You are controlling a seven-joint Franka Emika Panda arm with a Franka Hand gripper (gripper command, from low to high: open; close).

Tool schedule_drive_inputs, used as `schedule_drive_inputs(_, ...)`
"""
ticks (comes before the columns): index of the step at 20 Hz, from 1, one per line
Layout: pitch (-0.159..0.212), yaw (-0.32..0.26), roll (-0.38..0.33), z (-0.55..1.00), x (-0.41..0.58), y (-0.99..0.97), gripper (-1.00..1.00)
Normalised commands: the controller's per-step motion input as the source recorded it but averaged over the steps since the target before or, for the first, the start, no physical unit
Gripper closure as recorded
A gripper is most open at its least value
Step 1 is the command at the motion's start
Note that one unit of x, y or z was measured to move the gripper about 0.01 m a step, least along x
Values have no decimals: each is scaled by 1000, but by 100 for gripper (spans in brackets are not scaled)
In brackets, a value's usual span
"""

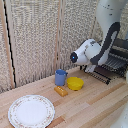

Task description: Position your gripper near the tray handle while precisely lining it up. Firmly yet gently grip the handle, ensuring a strong hold. Slide the tray into the oven in a steady manner until it's entirely inside. Relinquish the handle as it sits within the oven and extract your gripper with care.

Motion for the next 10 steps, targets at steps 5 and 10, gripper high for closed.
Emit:
schedule_drive_inputs(5, 26, -33, -1, -51, 292, -407, -100)
schedule_drive_inputs(10, 33, 20, 5, -42, 134, -70, -100)
